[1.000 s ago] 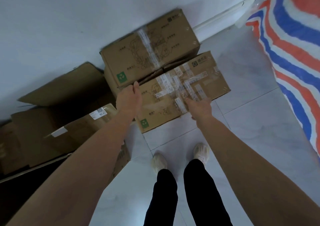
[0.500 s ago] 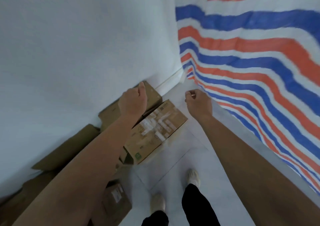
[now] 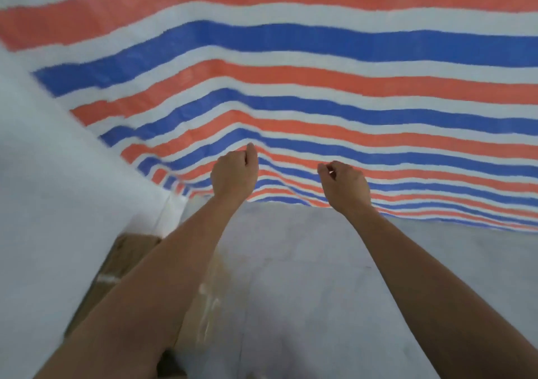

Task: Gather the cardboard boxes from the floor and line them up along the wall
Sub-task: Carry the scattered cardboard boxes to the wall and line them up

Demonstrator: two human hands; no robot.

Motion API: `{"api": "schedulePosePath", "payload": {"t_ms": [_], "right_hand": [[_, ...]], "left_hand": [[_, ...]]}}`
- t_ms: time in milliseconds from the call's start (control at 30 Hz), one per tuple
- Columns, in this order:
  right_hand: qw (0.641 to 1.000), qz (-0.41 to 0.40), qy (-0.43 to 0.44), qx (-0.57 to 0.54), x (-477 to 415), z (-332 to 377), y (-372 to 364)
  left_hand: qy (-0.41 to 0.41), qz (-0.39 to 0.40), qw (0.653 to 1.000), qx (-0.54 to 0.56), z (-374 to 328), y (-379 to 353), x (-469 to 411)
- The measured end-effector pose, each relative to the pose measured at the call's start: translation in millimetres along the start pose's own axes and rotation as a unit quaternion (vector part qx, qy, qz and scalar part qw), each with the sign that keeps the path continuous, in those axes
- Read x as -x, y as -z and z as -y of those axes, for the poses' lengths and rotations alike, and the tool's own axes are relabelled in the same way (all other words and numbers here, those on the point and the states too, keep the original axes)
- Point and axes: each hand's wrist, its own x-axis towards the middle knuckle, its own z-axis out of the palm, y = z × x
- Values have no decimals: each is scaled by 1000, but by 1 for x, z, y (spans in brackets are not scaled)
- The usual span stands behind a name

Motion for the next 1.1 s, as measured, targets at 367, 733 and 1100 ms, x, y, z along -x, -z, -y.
{"api": "schedulePosePath", "payload": {"t_ms": [367, 733, 1100], "right_hand": [[944, -225, -239, -23, 193, -355, 311], [847, -328, -418, -4, 355, -630, 471], [787, -348, -508, 4, 375, -867, 625]], "left_hand": [[-223, 192, 949, 115, -402, -200, 217], [-397, 291, 856, 156, -678, -341, 457], [-427, 368, 802, 199, -921, -515, 573]]}}
